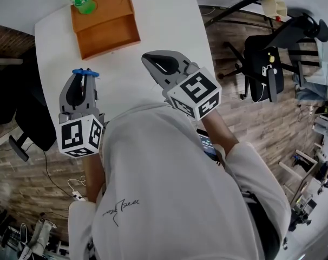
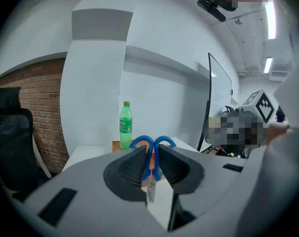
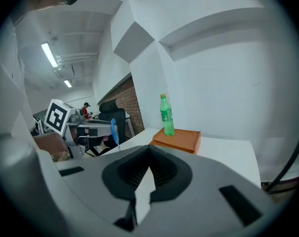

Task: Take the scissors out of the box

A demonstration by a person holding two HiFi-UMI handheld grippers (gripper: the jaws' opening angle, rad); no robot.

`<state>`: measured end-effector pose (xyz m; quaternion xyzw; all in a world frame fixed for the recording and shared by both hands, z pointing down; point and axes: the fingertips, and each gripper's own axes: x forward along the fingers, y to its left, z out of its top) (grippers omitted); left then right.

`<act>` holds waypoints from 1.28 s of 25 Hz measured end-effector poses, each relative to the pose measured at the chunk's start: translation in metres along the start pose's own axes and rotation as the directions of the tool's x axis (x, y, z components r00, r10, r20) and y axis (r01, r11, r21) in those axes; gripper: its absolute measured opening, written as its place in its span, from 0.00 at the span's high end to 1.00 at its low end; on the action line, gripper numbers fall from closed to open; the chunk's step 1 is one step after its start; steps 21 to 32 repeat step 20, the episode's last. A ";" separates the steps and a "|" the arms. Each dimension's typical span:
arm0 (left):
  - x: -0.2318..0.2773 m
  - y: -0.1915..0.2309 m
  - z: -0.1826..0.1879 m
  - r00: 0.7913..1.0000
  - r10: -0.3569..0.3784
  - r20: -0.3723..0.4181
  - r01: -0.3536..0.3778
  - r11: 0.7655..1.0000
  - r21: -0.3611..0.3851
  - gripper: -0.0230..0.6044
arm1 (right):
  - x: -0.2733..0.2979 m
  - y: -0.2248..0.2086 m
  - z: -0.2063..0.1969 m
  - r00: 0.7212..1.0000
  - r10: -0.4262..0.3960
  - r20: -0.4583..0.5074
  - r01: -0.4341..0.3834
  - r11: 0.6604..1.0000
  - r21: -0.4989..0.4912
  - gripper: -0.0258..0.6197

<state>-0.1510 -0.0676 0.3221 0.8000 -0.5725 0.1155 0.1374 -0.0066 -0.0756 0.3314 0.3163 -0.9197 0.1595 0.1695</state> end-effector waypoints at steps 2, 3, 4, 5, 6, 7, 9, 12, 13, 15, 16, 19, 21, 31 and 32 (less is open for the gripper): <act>0.000 0.000 0.001 1.000 -0.003 0.001 0.003 1.000 -0.007 0.83 | -0.001 0.000 0.001 1.000 0.012 0.000 -0.012 1.000 0.003 0.95; 0.000 0.000 0.001 1.000 -0.004 0.001 0.004 1.000 -0.013 0.83 | -0.001 0.000 0.001 1.000 0.016 -0.002 -0.016 1.000 0.000 0.95; 0.000 0.001 0.000 1.000 -0.004 0.002 0.004 1.000 -0.017 0.83 | -0.001 0.001 0.001 1.000 0.019 -0.004 -0.019 1.000 -0.004 0.95; 0.000 0.001 0.000 1.000 -0.004 0.001 0.004 1.000 -0.020 0.83 | -0.002 0.001 0.001 1.000 0.022 -0.006 -0.022 1.000 -0.006 0.95; 0.000 0.001 0.000 1.000 -0.004 0.001 0.004 1.000 -0.021 0.83 | -0.002 0.001 0.001 1.000 0.024 -0.006 -0.024 1.000 -0.006 0.95; 0.001 0.001 0.000 1.000 -0.004 0.001 0.004 1.000 -0.022 0.83 | -0.003 0.001 0.001 1.000 0.026 -0.006 -0.026 1.000 -0.006 0.95; 0.001 0.001 0.000 1.000 -0.003 0.002 0.003 1.000 -0.019 0.83 | -0.004 0.001 0.000 1.000 0.026 -0.010 -0.026 1.000 -0.007 0.95; 0.001 -0.001 0.000 1.000 -0.004 0.003 0.004 1.000 -0.016 0.83 | -0.004 0.002 -0.002 0.999 0.029 -0.018 -0.029 1.000 -0.012 0.95; 0.000 -0.001 0.001 1.000 -0.006 0.004 0.006 1.000 -0.018 0.83 | -0.004 0.002 -0.002 0.999 0.031 -0.019 -0.031 0.999 -0.013 0.95; 0.000 -0.002 0.001 1.000 -0.008 0.005 0.008 1.000 -0.023 0.83 | -0.005 0.003 -0.003 0.999 0.033 -0.020 -0.033 0.999 -0.015 0.95; 0.000 -0.002 0.000 1.000 -0.008 0.005 0.008 1.000 -0.026 0.83 | -0.005 0.003 -0.004 0.999 0.034 -0.021 -0.034 0.999 -0.016 0.95; -0.001 -0.003 0.000 1.000 -0.009 0.006 0.009 0.999 -0.031 0.83 | -0.006 0.004 -0.005 0.999 0.037 -0.025 -0.037 0.999 -0.020 0.95; -0.002 -0.003 0.000 1.000 -0.009 0.007 0.009 0.999 -0.033 0.83 | -0.006 0.004 -0.006 0.999 0.037 -0.027 -0.038 0.999 -0.022 0.95; -0.002 -0.003 0.000 1.000 -0.009 0.007 0.009 0.999 -0.033 0.83 | -0.006 0.004 -0.006 0.999 0.037 -0.027 -0.038 0.999 -0.022 0.95; -0.002 -0.003 0.000 1.000 -0.009 0.007 0.009 0.999 -0.033 0.83 | -0.006 0.004 -0.006 0.999 0.037 -0.027 -0.038 0.999 -0.022 0.95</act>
